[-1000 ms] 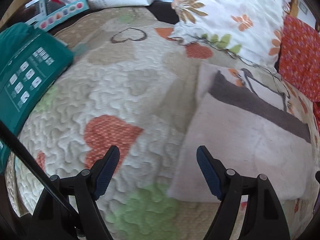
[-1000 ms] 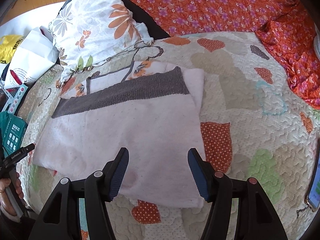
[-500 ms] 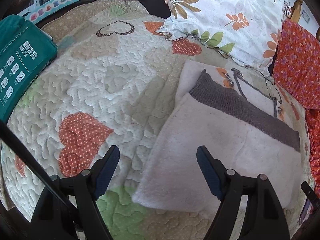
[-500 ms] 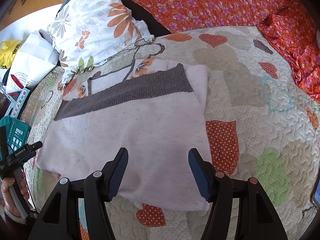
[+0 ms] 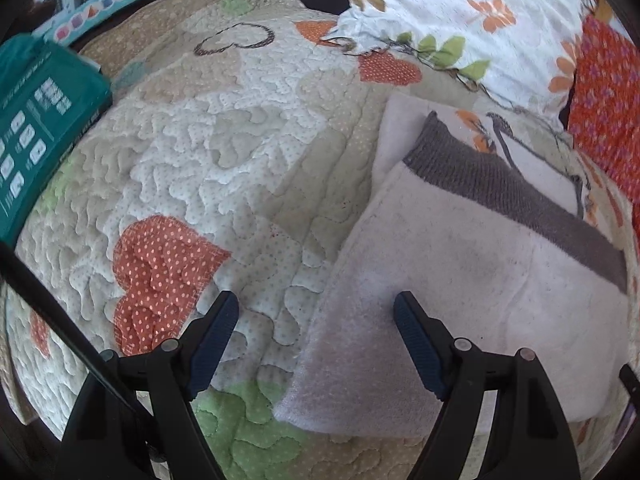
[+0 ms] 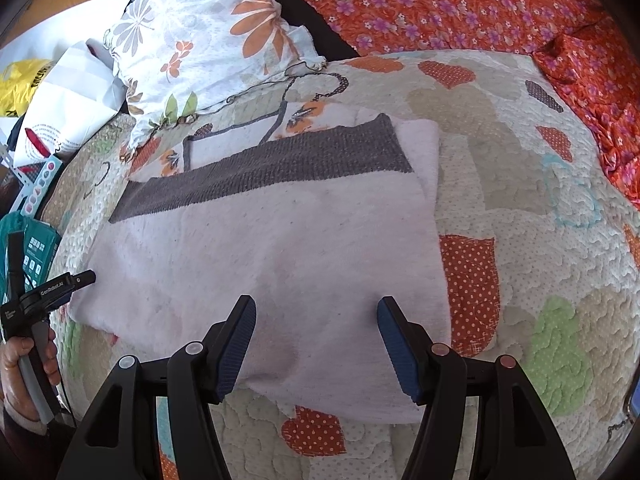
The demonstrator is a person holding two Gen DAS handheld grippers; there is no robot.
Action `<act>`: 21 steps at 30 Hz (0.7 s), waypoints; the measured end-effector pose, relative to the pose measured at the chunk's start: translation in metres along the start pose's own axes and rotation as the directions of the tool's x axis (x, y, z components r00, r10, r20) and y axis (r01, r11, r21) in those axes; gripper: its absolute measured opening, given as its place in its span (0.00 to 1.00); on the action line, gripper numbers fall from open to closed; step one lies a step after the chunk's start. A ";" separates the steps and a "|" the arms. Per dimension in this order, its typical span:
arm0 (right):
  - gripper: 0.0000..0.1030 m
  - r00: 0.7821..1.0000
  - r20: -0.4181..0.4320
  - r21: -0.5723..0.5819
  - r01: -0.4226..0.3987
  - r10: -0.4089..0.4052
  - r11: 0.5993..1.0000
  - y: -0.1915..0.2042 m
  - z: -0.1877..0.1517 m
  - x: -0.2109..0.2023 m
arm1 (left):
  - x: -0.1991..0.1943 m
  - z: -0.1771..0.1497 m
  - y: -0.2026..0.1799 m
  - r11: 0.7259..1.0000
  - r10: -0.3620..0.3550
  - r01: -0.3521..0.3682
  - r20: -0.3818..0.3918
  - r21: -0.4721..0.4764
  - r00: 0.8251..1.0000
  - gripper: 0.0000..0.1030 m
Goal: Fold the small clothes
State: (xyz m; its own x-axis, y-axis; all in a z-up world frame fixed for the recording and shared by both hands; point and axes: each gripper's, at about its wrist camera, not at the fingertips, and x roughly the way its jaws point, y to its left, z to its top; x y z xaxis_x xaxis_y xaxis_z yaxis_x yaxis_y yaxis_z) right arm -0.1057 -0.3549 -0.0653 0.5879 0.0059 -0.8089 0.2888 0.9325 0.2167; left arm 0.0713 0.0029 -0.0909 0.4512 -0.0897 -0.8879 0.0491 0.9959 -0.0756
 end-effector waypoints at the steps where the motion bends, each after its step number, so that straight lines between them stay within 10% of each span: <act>1: 0.66 1.000 0.002 -0.002 0.000 0.000 1.000 0.000 0.000 0.000 | 0.000 0.000 -0.002 1.000 -0.001 0.001 0.000 0.009 1.000 0.68; 5: 0.66 1.000 0.015 -0.007 -0.019 0.019 1.000 0.001 0.001 -0.002 | -0.005 0.003 0.005 0.998 -0.047 0.047 0.000 -0.034 0.999 0.34; 14: 0.67 0.997 0.020 -0.218 -0.070 0.076 0.974 0.054 -0.017 -0.005 | -0.031 0.025 0.068 0.956 -0.064 0.088 0.094 -0.280 0.994 0.43; 21: 0.67 0.996 -0.028 -0.522 -0.091 0.090 0.848 0.177 -0.055 0.022 | -0.060 0.036 0.125 0.909 -0.037 0.106 0.176 -0.404 0.984 0.57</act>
State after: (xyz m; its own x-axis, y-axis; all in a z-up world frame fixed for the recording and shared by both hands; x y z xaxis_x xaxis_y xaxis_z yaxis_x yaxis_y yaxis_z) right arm -0.0834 -0.1693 -0.0745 0.5901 0.0999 -0.8012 -0.2029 0.9788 -0.0274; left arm 0.0826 0.1329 -0.0303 0.5986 -0.1263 -0.7910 -0.2674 0.8993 -0.3460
